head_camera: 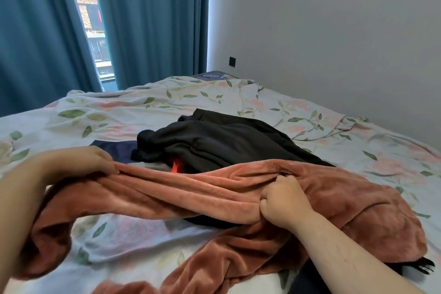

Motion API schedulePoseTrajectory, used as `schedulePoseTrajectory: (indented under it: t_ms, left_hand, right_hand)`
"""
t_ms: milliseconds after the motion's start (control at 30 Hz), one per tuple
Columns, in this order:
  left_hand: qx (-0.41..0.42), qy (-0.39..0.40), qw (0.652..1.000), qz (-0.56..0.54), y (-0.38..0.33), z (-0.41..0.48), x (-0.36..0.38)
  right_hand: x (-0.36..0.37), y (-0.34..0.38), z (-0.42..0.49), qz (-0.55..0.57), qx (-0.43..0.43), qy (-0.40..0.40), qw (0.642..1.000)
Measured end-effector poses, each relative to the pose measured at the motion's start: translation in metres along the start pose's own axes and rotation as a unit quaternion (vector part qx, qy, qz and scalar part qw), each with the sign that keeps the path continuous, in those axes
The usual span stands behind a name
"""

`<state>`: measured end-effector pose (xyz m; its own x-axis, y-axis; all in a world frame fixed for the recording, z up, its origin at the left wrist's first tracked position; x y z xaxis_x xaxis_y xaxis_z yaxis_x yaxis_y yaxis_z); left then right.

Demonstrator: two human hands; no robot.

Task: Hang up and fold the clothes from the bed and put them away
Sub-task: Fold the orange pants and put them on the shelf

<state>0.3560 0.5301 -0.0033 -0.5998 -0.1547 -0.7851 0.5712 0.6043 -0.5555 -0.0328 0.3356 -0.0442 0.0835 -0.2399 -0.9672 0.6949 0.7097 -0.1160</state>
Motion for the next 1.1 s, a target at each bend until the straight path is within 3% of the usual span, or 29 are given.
schedulePoseTrajectory:
  t_ms: [100, 167, 200, 267, 333, 433, 500, 600, 700, 800, 867, 933, 1000, 1067, 1100]
  left_hand:
    - [-0.038, 0.09, 0.989, 0.112, 0.019, 0.003, 0.048]
    - [-0.114, 0.17, 0.978, 0.044, 0.046, -0.002, 0.087]
    - [-0.146, 0.161, 0.976, 0.011, 0.058, -0.005, 0.103]
    - [-0.114, 0.044, 0.992, 0.016, 0.077, 0.009, 0.118]
    - [-0.001, -0.075, 0.985, 0.156, 0.08, 0.017, 0.123]
    - [0.056, -0.108, 0.97, 0.208, 0.083, 0.016, 0.126]
    - [0.057, -0.115, 0.964, 0.234, 0.089, 0.016, 0.12]
    - [0.056, -0.15, 0.972, 0.171, 0.093, 0.022, 0.101]
    - [0.077, -0.207, 0.973, 0.061, 0.082, 0.041, 0.069]
    - [0.07, -0.303, 0.924, 0.222, 0.054, 0.064, 0.048]
    - [0.072, -0.364, 0.89, 0.266, 0.032, 0.068, 0.051]
    - [0.091, -0.381, 0.891, 0.231, 0.016, 0.062, 0.072]
    - [0.128, -0.34, 0.91, 0.199, 0.011, 0.054, 0.116]
    - [0.122, -0.25, 0.934, 0.223, 0.022, 0.045, 0.167]
    - [0.113, -0.218, 0.941, 0.234, 0.031, 0.042, 0.185]
  right_hand:
    - [0.008, 0.004, -0.006, -0.027, -0.007, 0.05, 0.998]
    - [0.011, 0.004, -0.009, -0.039, 0.006, 0.082, 0.996]
    - [0.012, 0.005, -0.01, -0.044, 0.011, 0.091, 0.995]
    - [0.013, 0.011, -0.012, -0.048, 0.016, 0.09, 0.995]
    - [0.012, 0.02, -0.011, -0.022, -0.001, 0.029, 0.999]
    - [0.007, 0.032, -0.005, 0.087, -0.018, -0.101, 0.991]
    - [0.013, 0.025, 0.001, 0.14, 0.035, -0.094, 0.985]
    - [0.029, 0.003, 0.008, 0.166, 0.131, -0.037, 0.977]
    - [0.023, -0.01, 0.019, 0.186, 0.164, -0.073, 0.966]
    - [0.014, -0.014, 0.037, 0.205, 0.2, -0.128, 0.95]
    - [0.009, -0.011, 0.045, 0.241, 0.229, -0.16, 0.929]
    - [0.004, 0.006, 0.045, 0.233, 0.176, -0.2, 0.935]
    - [0.008, 0.044, 0.034, 0.135, -0.006, -0.229, 0.964]
    - [0.032, 0.081, 0.02, 0.071, -0.155, -0.163, 0.972]
    - [0.048, 0.091, 0.017, 0.055, -0.178, -0.109, 0.976]
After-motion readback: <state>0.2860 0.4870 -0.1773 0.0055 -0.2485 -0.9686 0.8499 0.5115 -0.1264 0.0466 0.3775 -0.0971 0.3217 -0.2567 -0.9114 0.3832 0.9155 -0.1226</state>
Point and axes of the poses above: each hand's wrist, its own z-axis towards the middle knuckle, its own x-axis out of the palm, y = z × x, the point moved 6 cm from there along z, towards the middle knuckle, and after that the axes turned 11 degrees about -y, right-handed, at the moved point
